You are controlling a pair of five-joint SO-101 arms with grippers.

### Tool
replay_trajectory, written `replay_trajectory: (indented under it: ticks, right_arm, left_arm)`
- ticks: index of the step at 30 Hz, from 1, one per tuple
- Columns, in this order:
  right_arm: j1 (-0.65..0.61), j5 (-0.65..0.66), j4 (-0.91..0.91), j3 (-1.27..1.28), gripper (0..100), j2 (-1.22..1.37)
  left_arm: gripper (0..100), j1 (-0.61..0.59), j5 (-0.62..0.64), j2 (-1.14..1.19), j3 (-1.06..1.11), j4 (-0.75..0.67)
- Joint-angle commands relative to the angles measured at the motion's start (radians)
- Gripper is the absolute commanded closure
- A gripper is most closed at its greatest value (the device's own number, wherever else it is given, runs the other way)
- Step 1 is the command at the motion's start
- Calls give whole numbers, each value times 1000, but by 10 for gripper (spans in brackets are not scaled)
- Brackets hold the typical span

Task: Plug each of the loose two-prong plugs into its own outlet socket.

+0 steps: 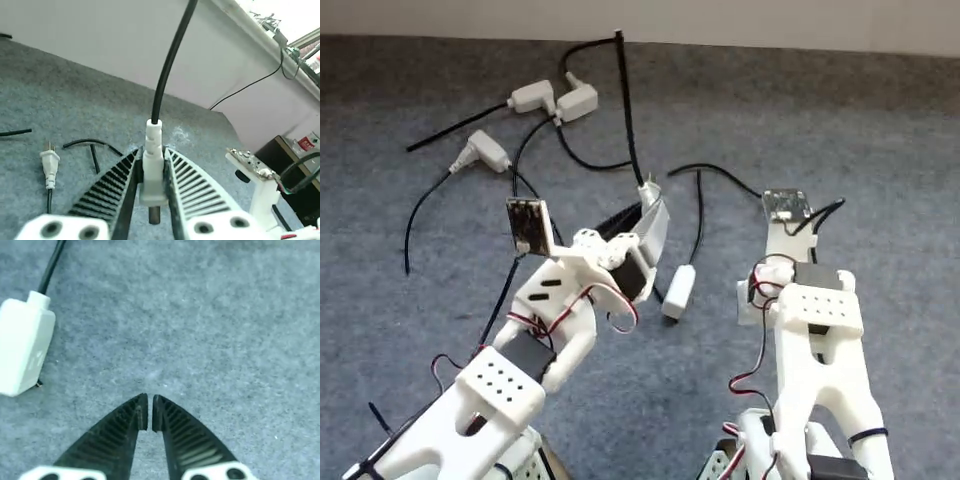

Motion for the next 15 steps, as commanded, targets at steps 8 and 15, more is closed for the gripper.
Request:
replay_trajectory:
  ticks: [8,15]
  right_arm:
    - [-114,-9,-10,-22,991,-35]
    - [-254,-12,148,-211,991,-35]
  left_arm:
    - [992,-31,390,-19,234,-520]
    - [992,-119,509,-19,236,-519]
